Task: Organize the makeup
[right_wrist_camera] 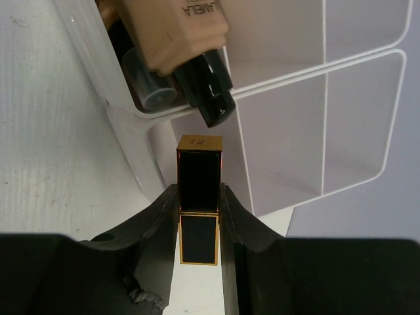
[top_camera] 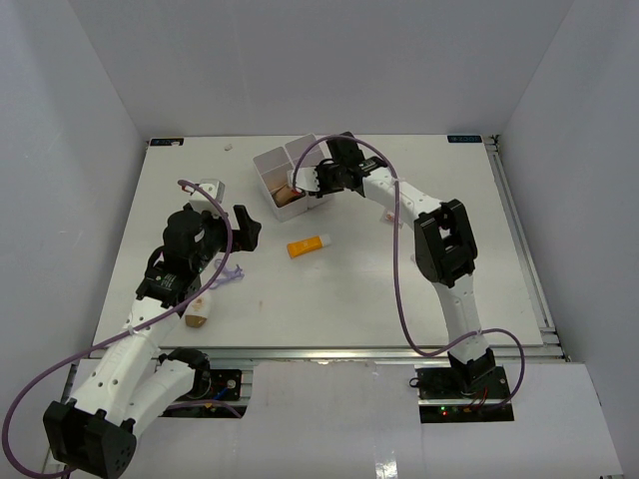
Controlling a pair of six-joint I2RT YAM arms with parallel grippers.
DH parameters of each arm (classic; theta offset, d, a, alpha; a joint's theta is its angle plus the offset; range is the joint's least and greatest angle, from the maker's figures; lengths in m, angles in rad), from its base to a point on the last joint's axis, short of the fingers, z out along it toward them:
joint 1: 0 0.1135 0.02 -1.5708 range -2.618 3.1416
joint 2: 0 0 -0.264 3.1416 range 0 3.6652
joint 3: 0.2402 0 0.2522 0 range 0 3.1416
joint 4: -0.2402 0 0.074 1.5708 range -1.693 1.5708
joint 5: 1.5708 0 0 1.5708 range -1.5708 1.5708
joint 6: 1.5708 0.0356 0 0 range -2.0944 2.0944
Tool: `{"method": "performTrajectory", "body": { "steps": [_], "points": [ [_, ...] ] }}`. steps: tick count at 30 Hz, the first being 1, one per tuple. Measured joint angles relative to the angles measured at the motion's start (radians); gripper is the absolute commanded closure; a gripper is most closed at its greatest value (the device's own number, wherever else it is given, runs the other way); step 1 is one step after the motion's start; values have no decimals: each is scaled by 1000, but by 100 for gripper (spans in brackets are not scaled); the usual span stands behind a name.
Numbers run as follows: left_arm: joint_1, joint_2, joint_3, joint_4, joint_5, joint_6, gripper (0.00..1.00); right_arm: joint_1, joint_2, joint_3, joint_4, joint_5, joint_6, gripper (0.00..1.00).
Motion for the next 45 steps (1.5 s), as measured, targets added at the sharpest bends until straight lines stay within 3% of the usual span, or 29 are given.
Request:
{"method": "performTrajectory", "body": {
  "steps": [4,8,12,22,27,32,38,45],
  "points": [
    [4,0,0,0,0,0,2,5,13,0,9,6,-12,65],
    [4,1,0,0,0,0,2,9,16,0,26,13,-23,47],
    [5,3,0,0,0,0,2,15,16,0,43,21,-28,36],
    [22,19,0,0,0,-3,4,15,-9,-36,77,41,-12,34],
    [51,62,-1,2,2,-19,19,15,-165,-160,19,37,95,33],
    [183,184,6,9,56,-59,37,3,-503,-415,-96,-162,317,31],
    [374,466,95,-42,75,-142,27,-65,-826,-639,-169,-473,540,20],
    [445,693,273,-96,36,-185,24,-251,-927,-839,-190,-708,648,18]
  ]
}}
